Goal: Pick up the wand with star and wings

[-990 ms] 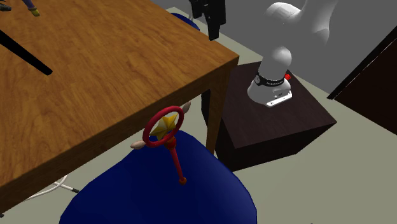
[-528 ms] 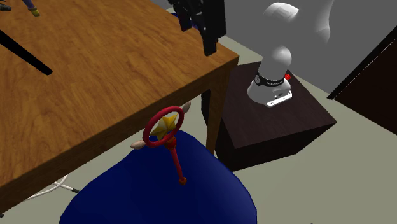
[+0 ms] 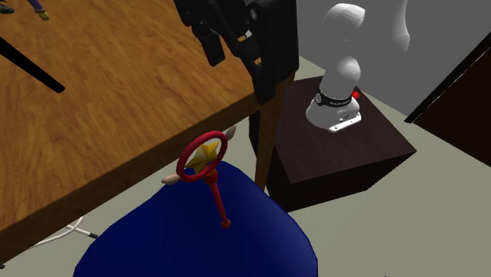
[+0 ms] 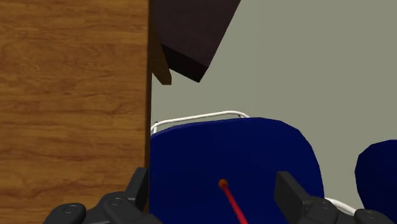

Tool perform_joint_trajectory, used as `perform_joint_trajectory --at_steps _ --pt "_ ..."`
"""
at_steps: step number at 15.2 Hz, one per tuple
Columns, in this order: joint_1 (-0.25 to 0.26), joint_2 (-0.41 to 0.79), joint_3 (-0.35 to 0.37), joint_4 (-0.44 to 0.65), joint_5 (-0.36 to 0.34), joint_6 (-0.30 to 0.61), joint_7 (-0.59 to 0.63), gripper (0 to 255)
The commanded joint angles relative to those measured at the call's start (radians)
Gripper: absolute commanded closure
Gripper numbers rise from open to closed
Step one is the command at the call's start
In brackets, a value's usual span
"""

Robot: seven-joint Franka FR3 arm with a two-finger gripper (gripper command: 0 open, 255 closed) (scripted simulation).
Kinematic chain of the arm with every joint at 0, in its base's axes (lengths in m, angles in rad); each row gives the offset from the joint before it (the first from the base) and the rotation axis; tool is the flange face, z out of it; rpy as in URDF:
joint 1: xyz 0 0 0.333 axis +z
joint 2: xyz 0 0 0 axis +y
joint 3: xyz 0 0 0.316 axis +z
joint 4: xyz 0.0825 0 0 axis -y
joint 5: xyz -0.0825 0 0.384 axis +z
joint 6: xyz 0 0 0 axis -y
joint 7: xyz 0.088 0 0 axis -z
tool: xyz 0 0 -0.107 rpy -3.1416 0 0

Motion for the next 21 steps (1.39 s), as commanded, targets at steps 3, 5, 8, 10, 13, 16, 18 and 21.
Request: perform_joint_trajectory --at_steps 3,5,8,10,13,16,18,21 --pt "0.055 0.162 0.046 0.223 -0.024 -0.065 0.027 0" --pt "0.076 0.210 0.056 0.293 -0.034 -0.089 0.034 0" --pt "0.069 0.188 0.053 0.223 -0.027 -0.039 0.026 0" --pt "0.065 0.176 0.052 0.180 -0.023 -0.007 0.021 0" --pt "0.061 0.163 0.051 0.128 -0.019 0.032 0.015 0" --pt "0.060 0.164 0.050 0.129 -0.019 0.032 0.015 255" --pt "0.060 0.163 0.050 0.128 -0.019 0.032 0.015 255" --pt "0.060 0.164 0.050 0.128 -0.019 0.032 0.015 255"
